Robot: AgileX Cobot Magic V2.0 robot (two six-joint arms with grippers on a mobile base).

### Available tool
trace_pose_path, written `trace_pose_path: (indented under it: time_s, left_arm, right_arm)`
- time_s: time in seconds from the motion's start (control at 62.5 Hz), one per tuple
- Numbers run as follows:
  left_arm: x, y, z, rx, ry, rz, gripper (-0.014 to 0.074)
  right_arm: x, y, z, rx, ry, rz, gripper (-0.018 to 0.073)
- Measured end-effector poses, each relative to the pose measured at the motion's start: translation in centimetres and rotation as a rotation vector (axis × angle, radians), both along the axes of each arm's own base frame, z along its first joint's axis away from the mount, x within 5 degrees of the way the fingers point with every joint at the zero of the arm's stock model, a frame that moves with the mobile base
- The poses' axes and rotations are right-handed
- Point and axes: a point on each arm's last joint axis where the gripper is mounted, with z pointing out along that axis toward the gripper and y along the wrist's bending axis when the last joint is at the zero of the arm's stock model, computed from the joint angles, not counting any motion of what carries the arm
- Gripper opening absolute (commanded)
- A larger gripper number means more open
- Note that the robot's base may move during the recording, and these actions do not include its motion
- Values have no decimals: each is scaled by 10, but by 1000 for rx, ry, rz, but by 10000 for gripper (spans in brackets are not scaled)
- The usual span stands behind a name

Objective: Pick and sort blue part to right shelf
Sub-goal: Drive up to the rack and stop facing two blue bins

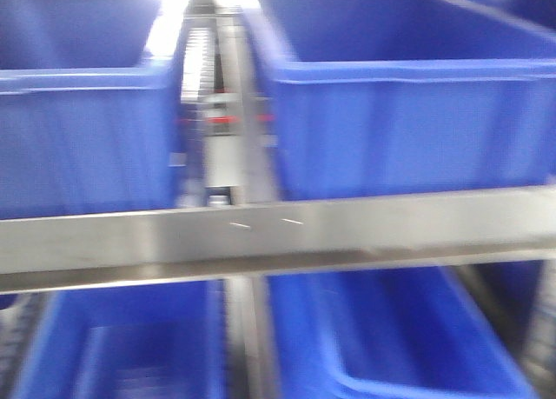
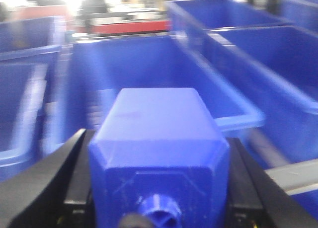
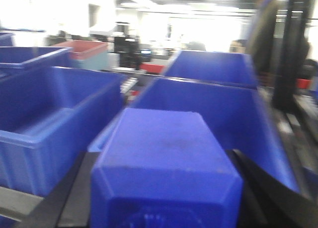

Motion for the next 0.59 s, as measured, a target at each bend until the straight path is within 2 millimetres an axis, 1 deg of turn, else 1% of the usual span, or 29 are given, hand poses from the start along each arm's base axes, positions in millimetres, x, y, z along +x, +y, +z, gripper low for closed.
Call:
trace_pose_path:
  time_s: [0.592]
  left_arm:
    - [0,0,0,0,0,0,270]
  right_arm:
    - [0,0,0,0,0,0,185]
